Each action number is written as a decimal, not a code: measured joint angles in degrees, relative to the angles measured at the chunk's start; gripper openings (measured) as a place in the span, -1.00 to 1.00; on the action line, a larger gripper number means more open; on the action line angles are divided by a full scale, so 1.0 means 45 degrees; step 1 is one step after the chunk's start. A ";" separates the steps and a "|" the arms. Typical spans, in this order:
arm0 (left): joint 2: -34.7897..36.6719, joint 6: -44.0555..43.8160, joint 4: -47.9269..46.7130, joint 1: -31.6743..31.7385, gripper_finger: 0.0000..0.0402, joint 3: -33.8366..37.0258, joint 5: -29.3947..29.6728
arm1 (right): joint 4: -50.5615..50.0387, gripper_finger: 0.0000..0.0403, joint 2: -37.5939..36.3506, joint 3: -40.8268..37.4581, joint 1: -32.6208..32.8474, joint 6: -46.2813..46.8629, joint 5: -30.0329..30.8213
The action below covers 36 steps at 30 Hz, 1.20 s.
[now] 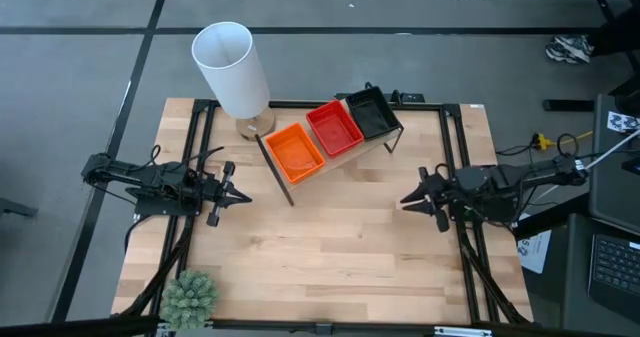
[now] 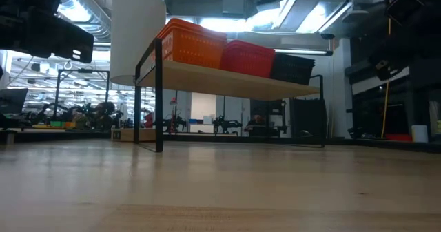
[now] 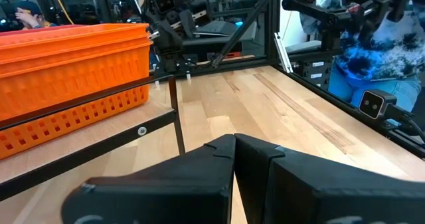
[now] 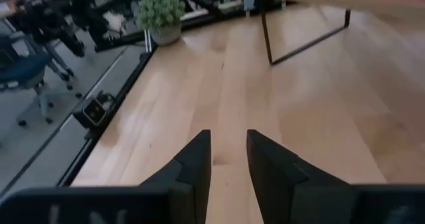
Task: Stack baskets on shelf by color
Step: Return to Home Position
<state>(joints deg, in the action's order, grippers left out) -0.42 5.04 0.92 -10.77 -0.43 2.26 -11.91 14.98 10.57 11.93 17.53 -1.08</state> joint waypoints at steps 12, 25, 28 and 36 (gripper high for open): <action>-0.0001 0.0000 -0.0001 -0.0004 -1.00 0.0001 -0.0001 | -0.1229 -0.52 -0.1603 -0.0005 -0.0606 0.0000 0.0000; -0.0001 0.0000 -0.0003 -0.0004 -1.00 0.0001 0.0000 | -0.1485 -0.52 -0.2910 -0.0005 -0.0627 0.0002 0.0000; -0.0002 0.0006 -0.0003 -0.0003 -1.00 0.0001 0.0000 | -0.1537 -0.52 -0.3050 -0.0109 -0.0627 0.0002 -0.0005; -0.0002 0.0004 -0.0003 -0.0003 -1.00 0.0001 0.0000 | -0.1421 -0.52 -0.3305 -0.1028 -0.0630 0.0000 -0.0003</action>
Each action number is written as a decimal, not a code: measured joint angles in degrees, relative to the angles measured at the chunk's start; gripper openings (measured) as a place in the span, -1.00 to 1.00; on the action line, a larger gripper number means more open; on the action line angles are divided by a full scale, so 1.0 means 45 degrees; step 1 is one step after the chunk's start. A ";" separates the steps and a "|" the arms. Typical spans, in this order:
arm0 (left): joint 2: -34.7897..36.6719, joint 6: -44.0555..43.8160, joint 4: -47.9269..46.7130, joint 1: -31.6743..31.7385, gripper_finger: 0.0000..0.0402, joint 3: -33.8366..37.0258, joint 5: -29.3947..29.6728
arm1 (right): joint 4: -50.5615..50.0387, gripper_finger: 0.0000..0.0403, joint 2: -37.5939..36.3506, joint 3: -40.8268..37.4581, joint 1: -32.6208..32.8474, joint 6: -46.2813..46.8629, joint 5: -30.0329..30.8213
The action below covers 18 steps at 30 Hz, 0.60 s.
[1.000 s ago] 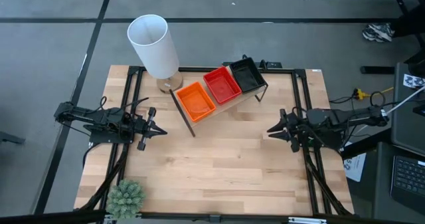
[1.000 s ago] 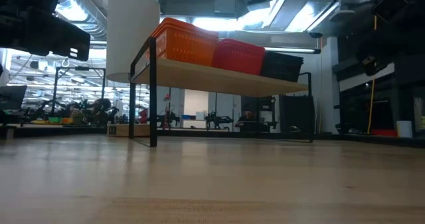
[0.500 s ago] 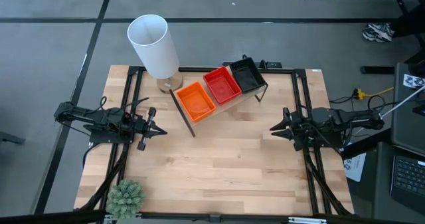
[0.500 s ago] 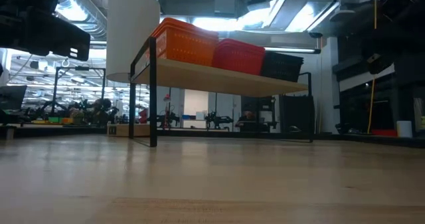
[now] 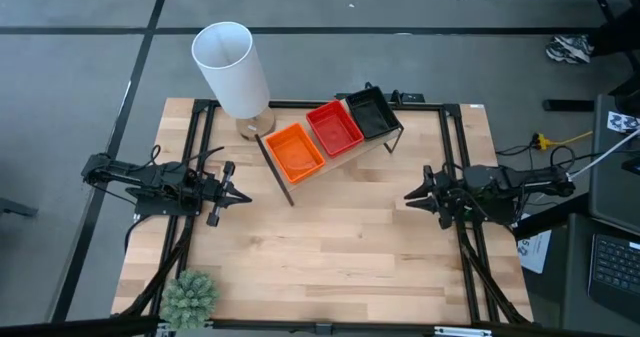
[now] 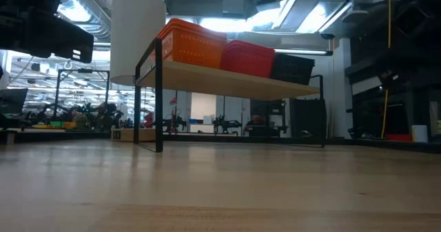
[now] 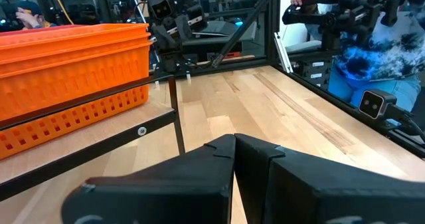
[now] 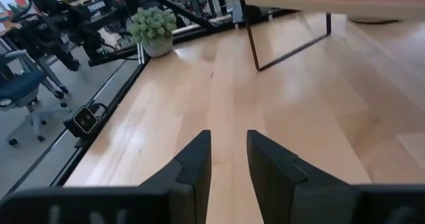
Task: Stack baskets on shelf by color
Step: Return to Home Position
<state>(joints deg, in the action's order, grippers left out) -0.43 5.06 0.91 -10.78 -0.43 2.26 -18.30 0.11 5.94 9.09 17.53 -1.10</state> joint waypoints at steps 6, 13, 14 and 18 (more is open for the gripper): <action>0.0002 0.0002 0.0000 0.0003 -1.00 0.0000 -0.0009 | 0.0125 -0.52 -0.0008 -0.0002 -0.0306 0.0002 -0.0002; 0.0002 -0.0002 0.0000 0.0002 -1.00 0.0000 -0.0009 | 0.0123 -0.52 -0.0013 -0.0002 -0.0772 0.0002 0.0003; 0.0000 -0.0003 0.0000 0.0004 -1.00 0.0000 -0.0009 | 0.0123 -0.52 -0.0013 -0.0002 -0.0803 0.0002 0.0003; 0.0005 -0.0001 0.0000 0.0000 -1.00 0.0000 -0.0009 | 0.0120 -0.52 -0.0008 -0.0002 -0.0808 0.0002 -0.0002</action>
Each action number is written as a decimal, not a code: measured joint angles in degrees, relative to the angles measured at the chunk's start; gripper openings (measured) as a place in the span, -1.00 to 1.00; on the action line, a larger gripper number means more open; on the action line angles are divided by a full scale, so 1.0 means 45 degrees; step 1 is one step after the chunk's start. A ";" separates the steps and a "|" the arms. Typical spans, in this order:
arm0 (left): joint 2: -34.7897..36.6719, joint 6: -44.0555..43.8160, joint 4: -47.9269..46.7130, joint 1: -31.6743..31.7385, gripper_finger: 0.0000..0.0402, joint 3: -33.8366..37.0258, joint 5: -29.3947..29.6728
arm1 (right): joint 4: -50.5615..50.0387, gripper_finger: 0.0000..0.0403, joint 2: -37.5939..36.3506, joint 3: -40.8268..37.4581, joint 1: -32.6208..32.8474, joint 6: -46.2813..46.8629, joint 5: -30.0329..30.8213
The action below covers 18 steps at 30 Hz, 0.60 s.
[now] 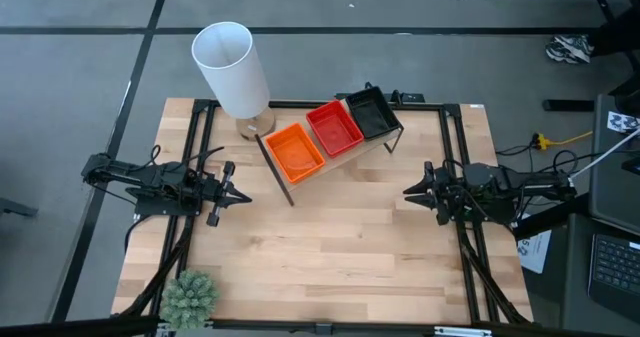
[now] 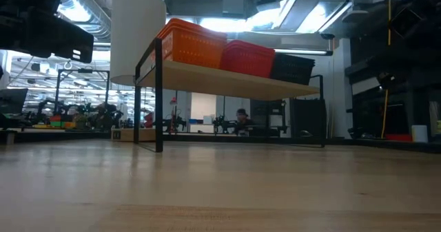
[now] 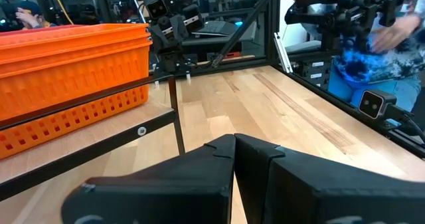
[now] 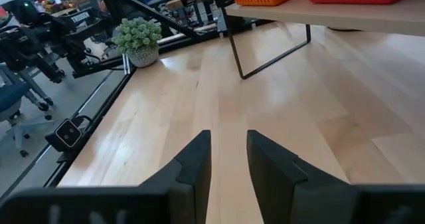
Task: Stack baskets on shelf by color
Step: Return to Home Position
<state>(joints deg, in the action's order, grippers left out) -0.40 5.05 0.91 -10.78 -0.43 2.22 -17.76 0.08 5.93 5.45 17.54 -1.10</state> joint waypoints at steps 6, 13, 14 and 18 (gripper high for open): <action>-0.0005 0.0002 0.0002 -0.0001 -1.00 0.0000 0.0000 | 0.0000 -0.52 0.0000 0.0000 0.0000 0.0000 0.0000; -0.0005 0.0002 0.0000 0.0001 -1.00 0.0000 0.0005 | 0.0013 -0.52 0.0000 0.0000 0.0005 -0.1786 -0.0248; -0.0005 0.0002 0.0000 0.0003 -1.00 0.0000 0.0005 | 0.0015 -0.52 0.0000 0.0000 0.0005 -0.2012 -0.0290; -0.0005 0.0002 0.0002 0.0001 -1.00 -0.0002 0.0005 | 0.0015 -0.52 0.0000 0.0000 0.0005 -0.1996 -0.0033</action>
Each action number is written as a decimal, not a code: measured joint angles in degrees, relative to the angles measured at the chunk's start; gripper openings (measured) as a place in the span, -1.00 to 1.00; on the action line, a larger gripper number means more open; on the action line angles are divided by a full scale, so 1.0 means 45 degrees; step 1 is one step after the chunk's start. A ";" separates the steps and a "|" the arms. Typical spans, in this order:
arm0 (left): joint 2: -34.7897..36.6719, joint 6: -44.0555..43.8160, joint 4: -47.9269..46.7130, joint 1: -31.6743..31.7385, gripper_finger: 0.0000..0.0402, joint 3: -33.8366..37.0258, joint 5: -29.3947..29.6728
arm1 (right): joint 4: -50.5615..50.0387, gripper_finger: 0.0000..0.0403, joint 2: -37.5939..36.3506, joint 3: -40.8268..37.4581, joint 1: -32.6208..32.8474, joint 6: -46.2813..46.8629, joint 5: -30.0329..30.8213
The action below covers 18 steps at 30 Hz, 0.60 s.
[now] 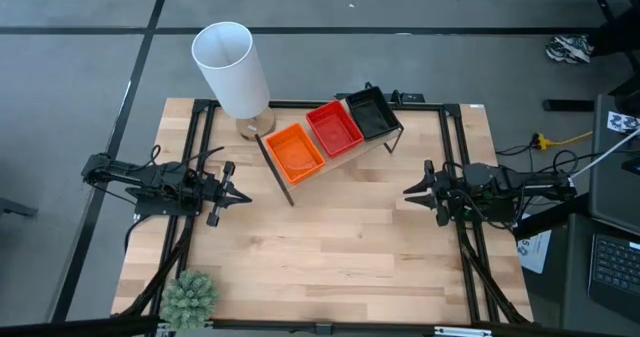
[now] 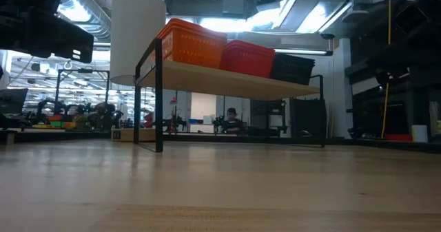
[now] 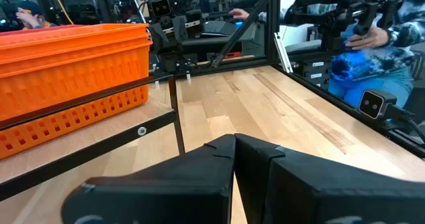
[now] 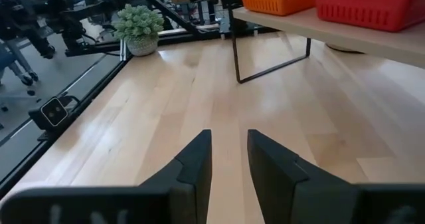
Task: Stack baskets on shelf by color
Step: Return to Home Position
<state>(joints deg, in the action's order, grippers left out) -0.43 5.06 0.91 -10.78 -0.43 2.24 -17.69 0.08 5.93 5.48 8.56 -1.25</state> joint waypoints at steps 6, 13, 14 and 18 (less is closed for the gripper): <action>0.0000 0.0000 -0.0002 -0.0002 -1.00 -0.0001 0.0000 | -0.0010 -0.52 0.0005 0.0000 0.0000 0.0141 0.0006; 0.0001 0.0005 -0.0002 0.0000 -1.00 0.0002 0.0000 | -0.0010 -0.52 0.0010 0.0000 0.0000 0.0364 -0.0039; 0.0000 0.0005 -0.0002 -0.0001 -1.00 0.0002 0.0000 | -0.0010 -0.52 0.0010 0.0000 0.0000 0.0354 -0.0039; 0.0000 0.0003 -0.0002 0.0000 -1.00 0.0002 0.0000 | -0.0013 -0.52 0.0010 0.0000 0.0000 0.0362 -0.0050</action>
<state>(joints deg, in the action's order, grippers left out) -0.43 5.07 0.91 -10.78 -0.43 2.24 -17.75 0.12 5.93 5.48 10.19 -1.48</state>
